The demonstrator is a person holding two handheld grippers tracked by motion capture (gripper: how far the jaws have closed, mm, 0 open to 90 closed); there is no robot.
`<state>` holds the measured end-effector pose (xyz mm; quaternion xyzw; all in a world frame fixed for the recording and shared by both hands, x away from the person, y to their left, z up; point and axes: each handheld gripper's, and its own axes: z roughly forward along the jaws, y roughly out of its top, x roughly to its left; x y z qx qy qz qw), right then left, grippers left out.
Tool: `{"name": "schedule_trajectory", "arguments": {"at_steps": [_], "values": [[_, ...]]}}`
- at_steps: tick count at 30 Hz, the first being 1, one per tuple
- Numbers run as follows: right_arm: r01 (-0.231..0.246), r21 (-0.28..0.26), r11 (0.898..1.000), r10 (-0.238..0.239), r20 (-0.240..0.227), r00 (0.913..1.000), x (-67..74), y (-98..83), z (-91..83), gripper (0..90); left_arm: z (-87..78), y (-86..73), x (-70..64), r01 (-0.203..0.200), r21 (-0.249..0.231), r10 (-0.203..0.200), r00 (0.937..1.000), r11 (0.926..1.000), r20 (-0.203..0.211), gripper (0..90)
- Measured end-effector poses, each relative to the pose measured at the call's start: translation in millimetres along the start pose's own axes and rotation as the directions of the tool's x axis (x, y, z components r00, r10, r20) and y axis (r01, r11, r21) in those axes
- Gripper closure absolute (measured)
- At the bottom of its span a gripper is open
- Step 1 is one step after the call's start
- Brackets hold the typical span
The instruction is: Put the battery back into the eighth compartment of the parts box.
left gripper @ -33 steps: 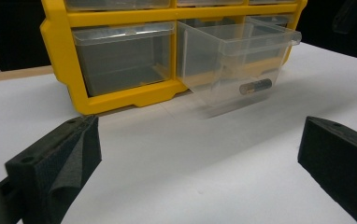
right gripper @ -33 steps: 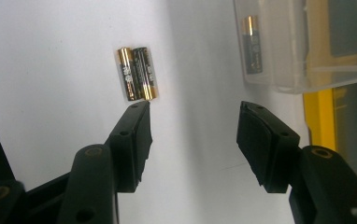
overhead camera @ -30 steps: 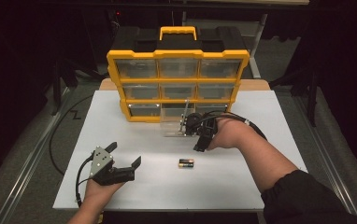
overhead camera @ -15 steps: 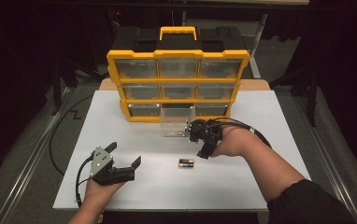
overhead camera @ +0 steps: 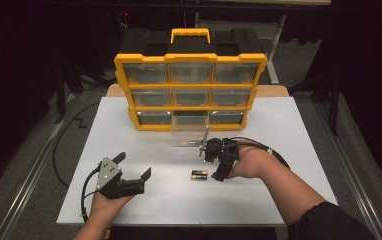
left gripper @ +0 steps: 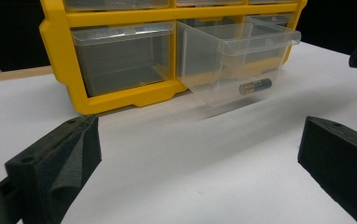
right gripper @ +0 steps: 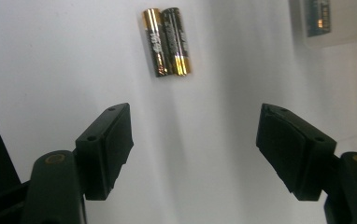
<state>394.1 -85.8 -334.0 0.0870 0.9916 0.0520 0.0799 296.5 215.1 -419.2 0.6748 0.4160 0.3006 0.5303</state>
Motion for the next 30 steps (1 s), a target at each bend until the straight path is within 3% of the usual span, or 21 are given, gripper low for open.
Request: {"name": "schedule_trajectory", "arguments": {"at_steps": [14,19,24,30], "values": [[0.029,-0.007,1.000,-0.029,-0.026,0.9993,17.8,-4.1,22.7,20.2,0.7,-0.2,-1.1,-0.008,0.002,0.008,1.0000,1.0000,0.004,0.4],[0.032,-0.006,0.999,-0.032,-0.043,0.9986,22.7,-0.2,29.3,20.7,0.9,-0.3,-1.1,-0.010,0.005,0.010,0.9999,0.9999,0.004,0.4],[0.072,-0.020,0.997,-0.073,-0.047,0.9962,23.3,5.1,36.0,22.4,0.5,-0.3,-1.0,-0.014,0.007,0.013,0.9999,0.9999,0.006,0.4],[0.062,-0.015,0.998,-0.062,-0.065,0.9959,25.5,11.4,42.4,25.7,1.0,-0.4,-1.0,-0.014,0.008,0.014,0.9999,0.9999,0.008,0.4]]}}
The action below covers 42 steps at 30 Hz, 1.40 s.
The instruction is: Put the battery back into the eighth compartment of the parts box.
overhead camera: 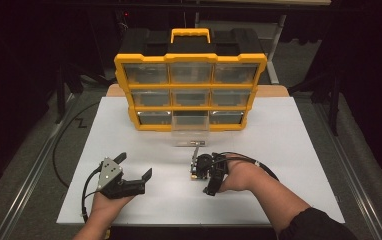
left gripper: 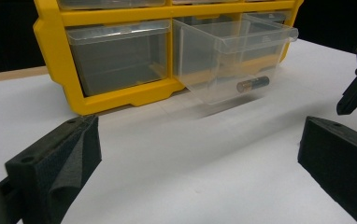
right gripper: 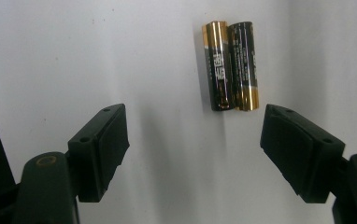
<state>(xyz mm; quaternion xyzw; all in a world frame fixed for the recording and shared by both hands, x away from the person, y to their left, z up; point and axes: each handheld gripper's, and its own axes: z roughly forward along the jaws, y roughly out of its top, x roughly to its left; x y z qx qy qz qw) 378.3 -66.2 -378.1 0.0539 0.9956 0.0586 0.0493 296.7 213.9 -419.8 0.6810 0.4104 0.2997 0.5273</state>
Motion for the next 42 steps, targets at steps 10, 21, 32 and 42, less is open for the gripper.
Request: {"name": "schedule_trajectory", "arguments": {"at_steps": [10,21,32,42], "values": [[0.020,-0.014,1.000,-0.021,-0.009,0.9998,-0.8,8.4,6.3,37.4,0.1,-0.1,0.0,0.002,-0.003,-0.002,1.0000,1.0000,-0.003,0.4],[0.080,-0.009,0.997,-0.080,0.013,0.9967,-1.7,13.4,8.9,52.5,0.4,-0.2,0.0,0.000,0.000,0.000,1.0000,1.0000,-0.002,0.3],[0.090,-0.001,0.996,-0.090,0.013,0.9959,-2.9,14.2,12.1,58.4,0.2,-0.2,0.1,-0.001,0.000,0.001,1.0000,1.0000,-0.002,0.4],[0.106,0.003,0.994,-0.106,-0.001,0.9944,0.7,15.8,16.1,66.0,-0.2,0.1,0.0,-0.002,-0.002,0.002,1.0000,1.0000,-0.001,0.4]]}}
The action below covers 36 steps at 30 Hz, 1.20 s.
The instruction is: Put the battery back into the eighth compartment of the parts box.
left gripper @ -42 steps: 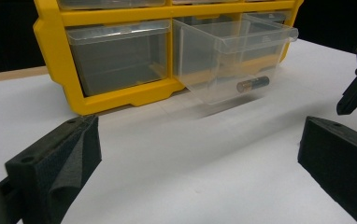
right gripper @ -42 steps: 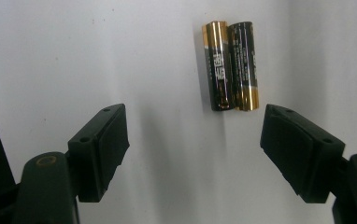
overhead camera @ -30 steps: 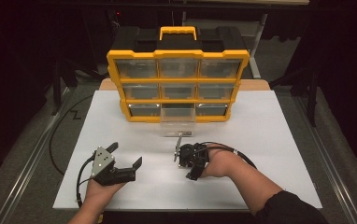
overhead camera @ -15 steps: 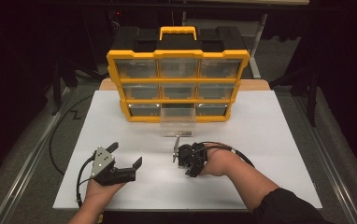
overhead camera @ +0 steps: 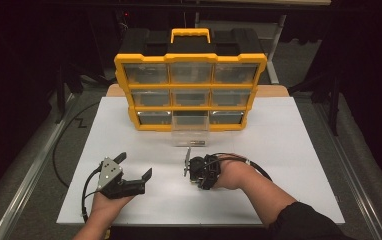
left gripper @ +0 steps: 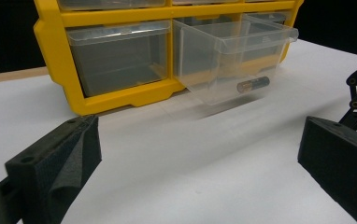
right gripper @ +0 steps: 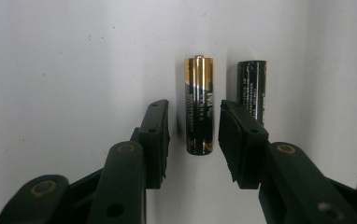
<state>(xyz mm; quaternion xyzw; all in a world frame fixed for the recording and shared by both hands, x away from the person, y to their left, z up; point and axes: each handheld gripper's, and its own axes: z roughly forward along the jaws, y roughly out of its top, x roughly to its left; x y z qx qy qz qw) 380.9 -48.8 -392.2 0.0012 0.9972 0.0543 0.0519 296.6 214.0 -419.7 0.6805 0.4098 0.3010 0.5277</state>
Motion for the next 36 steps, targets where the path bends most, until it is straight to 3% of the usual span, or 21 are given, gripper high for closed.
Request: {"name": "schedule_trajectory", "arguments": {"at_steps": [18,36], "values": [[0.008,0.017,1.000,-0.008,-0.016,0.9998,1.1,1.7,2.8,77.4,-0.1,0.1,0.1,0.004,-0.003,-0.004,1.0000,1.0000,0.000,0.4],[0.011,0.012,1.000,-0.011,-0.025,0.9996,1.2,-1.3,-4.9,78.4,-0.1,-0.1,0.1,0.001,0.000,-0.001,1.0000,1.0000,-0.002,0.4]]}}
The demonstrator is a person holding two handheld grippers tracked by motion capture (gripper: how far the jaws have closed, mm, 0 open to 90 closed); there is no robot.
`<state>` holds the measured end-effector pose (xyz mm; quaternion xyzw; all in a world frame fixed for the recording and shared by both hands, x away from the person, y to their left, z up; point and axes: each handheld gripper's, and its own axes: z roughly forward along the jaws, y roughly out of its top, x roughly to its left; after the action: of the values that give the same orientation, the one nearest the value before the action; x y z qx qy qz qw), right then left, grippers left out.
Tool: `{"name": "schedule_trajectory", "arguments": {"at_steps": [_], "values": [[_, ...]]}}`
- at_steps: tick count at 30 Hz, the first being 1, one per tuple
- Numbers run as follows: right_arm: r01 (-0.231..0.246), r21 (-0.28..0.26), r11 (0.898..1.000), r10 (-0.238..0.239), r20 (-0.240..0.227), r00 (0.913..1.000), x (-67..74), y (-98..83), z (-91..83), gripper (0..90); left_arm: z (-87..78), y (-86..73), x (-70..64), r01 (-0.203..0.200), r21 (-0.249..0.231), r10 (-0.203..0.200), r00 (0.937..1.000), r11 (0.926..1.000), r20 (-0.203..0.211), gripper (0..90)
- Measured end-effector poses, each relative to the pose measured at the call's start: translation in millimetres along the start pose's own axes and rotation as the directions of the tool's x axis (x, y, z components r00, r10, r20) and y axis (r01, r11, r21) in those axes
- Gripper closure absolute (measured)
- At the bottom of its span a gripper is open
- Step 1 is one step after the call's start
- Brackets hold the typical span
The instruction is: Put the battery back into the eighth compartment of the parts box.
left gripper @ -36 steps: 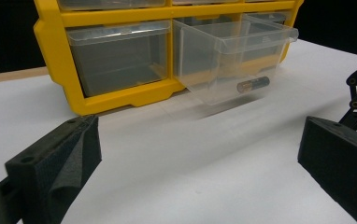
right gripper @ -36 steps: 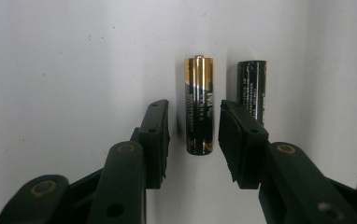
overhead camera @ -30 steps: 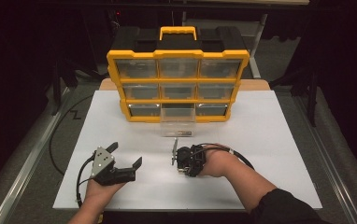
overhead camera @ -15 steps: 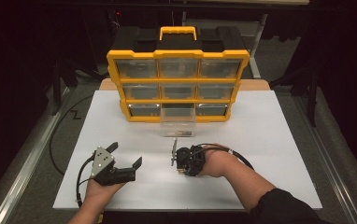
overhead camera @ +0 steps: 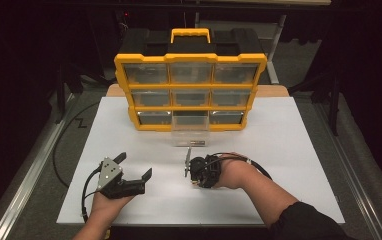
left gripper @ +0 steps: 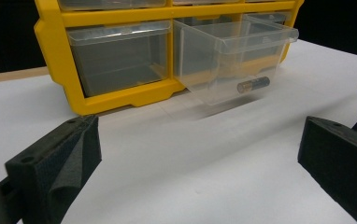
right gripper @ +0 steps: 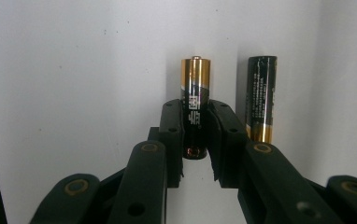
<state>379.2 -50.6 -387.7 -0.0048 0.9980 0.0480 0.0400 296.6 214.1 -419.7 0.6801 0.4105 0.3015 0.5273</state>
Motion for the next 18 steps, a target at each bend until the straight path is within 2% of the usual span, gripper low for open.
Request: {"name": "schedule_trajectory", "arguments": {"at_steps": [3,4,6,8,9,10,12,14,15,16,17,18], "values": [[0.004,0.000,1.000,-0.004,-0.003,1.0000,-0.6,-1.7,-1.3,78.4,0.2,-0.1,0.0,0.003,-0.002,-0.003,1.0000,1.0000,-0.002,0.4],[-0.010,0.009,1.000,0.010,-0.006,0.9999,0.2,-2.1,-2.1,78.5,0.2,-0.1,0.0,0.003,-0.001,-0.003,1.0000,1.0000,-0.001,0.4],[0.002,0.004,1.000,-0.002,-0.005,1.0000,-1.2,-3.4,-3.3,78.5,0.1,-0.1,0.0,0.001,0.001,-0.001,1.0000,1.0000,0.000,0.4],[-0.014,0.007,1.000,0.014,-0.011,0.9998,-1.1,-4.4,-5.0,78.4,0.1,-0.1,-0.1,0.001,0.001,-0.001,1.0000,1.0000,0.000,0.4],[-0.007,0.003,1.000,0.007,-0.012,0.9999,-2.4,-5.2,-5.6,78.5,0.2,-0.1,-0.1,0.001,0.002,-0.001,1.0000,1.0000,0.000,0.4],[-0.023,0.003,1.000,0.023,-0.020,0.9995,-2.0,-5.9,-6.4,78.5,0.2,-0.1,-0.1,0.001,0.002,-0.001,1.0000,1.0000,0.000,0.4],[-0.013,0.004,1.000,0.013,-0.017,0.9998,-3.1,-7.0,-7.8,78.4,0.3,-0.2,-0.2,0.001,0.002,-0.001,1.0000,1.0000,0.000,0.4],[-0.033,0.012,0.999,0.033,-0.014,0.9993,-2.5,-8.0,-9.1,78.5,0.4,-0.3,-0.2,0.001,0.003,-0.001,1.0000,1.0000,0.000,0.4],[-0.019,0.007,1.000,0.020,-0.015,0.9997,-3.5,-8.2,-9.5,78.4,0.4,-0.3,-0.2,0.001,0.003,-0.001,1.0000,1.0000,0.000,0.3],[-0.034,0.009,0.999,0.034,-0.015,0.9993,-2.9,-8.9,-10.1,78.5,0.4,-0.3,-0.2,0.001,0.003,-0.001,1.0000,1.0000,0.000,0.4],[-0.011,0.010,1.000,0.012,-0.010,0.9999,-4.3,-9.0,-10.6,78.4,0.5,-0.3,-0.3,0.002,0.002,-0.002,1.0000,1.0000,0.000,0.4],[-0.018,0.010,1.000,0.018,-0.012,0.9998,-4.3,-9.6,-10.9,78.4,0.5,-0.3,-0.4,0.002,0.002,-0.002,1.0000,1.0000,0.001,0.4]]}}
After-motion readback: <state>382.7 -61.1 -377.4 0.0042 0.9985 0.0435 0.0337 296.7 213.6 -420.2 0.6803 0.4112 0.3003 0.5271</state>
